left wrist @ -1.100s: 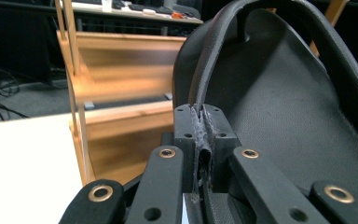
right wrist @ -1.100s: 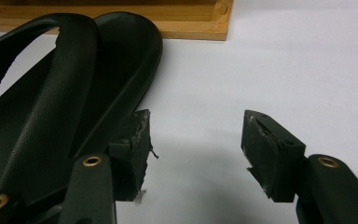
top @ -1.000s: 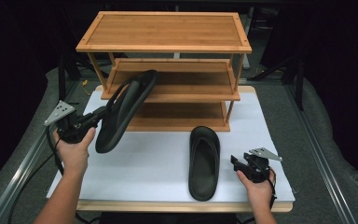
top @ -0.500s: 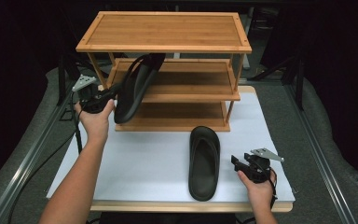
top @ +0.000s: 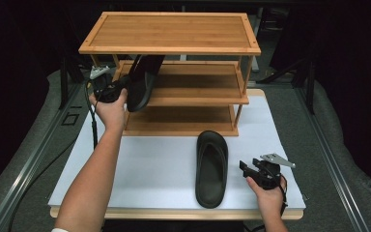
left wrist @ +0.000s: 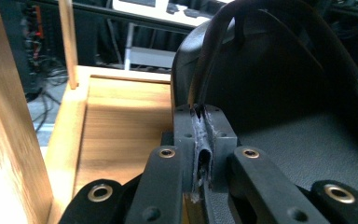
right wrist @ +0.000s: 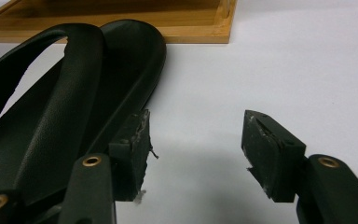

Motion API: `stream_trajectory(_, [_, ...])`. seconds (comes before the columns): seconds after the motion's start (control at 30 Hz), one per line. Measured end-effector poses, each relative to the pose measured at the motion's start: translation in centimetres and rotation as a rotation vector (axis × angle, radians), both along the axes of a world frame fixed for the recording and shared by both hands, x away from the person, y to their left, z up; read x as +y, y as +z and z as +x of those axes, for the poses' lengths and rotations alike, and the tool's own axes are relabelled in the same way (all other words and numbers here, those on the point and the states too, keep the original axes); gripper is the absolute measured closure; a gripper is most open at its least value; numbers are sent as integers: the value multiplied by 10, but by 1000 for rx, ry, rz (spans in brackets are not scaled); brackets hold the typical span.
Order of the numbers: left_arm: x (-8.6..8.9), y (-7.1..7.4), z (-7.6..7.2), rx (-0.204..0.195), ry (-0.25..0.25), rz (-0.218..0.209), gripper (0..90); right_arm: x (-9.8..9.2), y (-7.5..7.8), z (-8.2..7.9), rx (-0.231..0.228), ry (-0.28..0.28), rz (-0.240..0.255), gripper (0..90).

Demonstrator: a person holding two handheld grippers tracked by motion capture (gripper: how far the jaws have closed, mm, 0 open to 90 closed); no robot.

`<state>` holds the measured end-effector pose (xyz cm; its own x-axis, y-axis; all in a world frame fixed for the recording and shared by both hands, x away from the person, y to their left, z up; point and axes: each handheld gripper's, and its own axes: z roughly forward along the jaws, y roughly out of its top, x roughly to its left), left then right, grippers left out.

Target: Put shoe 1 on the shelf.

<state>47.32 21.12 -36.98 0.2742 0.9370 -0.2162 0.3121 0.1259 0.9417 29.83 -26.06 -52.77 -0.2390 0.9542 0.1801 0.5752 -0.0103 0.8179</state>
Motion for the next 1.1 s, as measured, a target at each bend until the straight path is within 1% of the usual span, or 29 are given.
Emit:
stream_trajectory(0.07, [-1,-1,6,11,13,-12,850,0,0,0,-1,-6,1,422])
stream_trajectory(0.13, [-3,-2,10,20,24,-8,850,0,0,0,0,-8,2,422])
stream_trajectory(0.23, [-5,-3,14,28,48,-12,849,-1,0,0,3,10,10,423])
stream_trajectory(0.37, [-11,-4,16,34,85,2,848,-1,0,0,3,11,9,423])
stream_trajectory(0.4, [-11,-4,16,34,85,2,848,-1,0,0,3,12,10,423])
stream_trajectory(0.43, [-14,-3,17,40,95,12,848,-1,0,0,3,13,11,422])
stream_trajectory(0.5, [-17,-2,18,46,108,17,846,-1,0,0,3,14,12,423])
stream_trajectory(0.6, [-22,-1,19,53,118,17,842,0,0,0,4,15,13,422])
stream_trajectory(0.63, [-25,0,19,56,121,23,837,0,0,1,4,15,12,422])
stream_trajectory(0.67, [-26,0,19,50,121,21,828,0,0,1,5,15,11,422])
stream_trajectory(0.77, [-32,2,17,32,90,15,798,0,0,1,5,16,12,423])
stream_trajectory(0.8, [-34,2,17,25,79,-1,790,-1,0,1,4,16,10,422])
stream_trajectory(0.83, [-36,3,17,20,76,-1,781,-1,0,1,5,16,10,422])
stream_trajectory(0.87, [-38,4,16,25,71,1,780,-1,0,1,5,16,11,423])
stream_trajectory(0.9, [-39,3,16,28,64,-8,777,-1,0,1,5,15,13,422])
stream_trajectory(1.0, [-42,2,14,21,40,-29,763,-1,0,1,4,16,13,422])
stream_trajectory(1.03, [-44,1,14,18,25,-37,719,-1,0,1,4,16,11,422])
stream_trajectory(1.07, [-46,1,12,10,14,-21,686,0,0,2,4,10,11,422])
stream_trajectory(1.1, [-47,1,12,5,8,-10,685,0,-1,2,9,13,8,421])
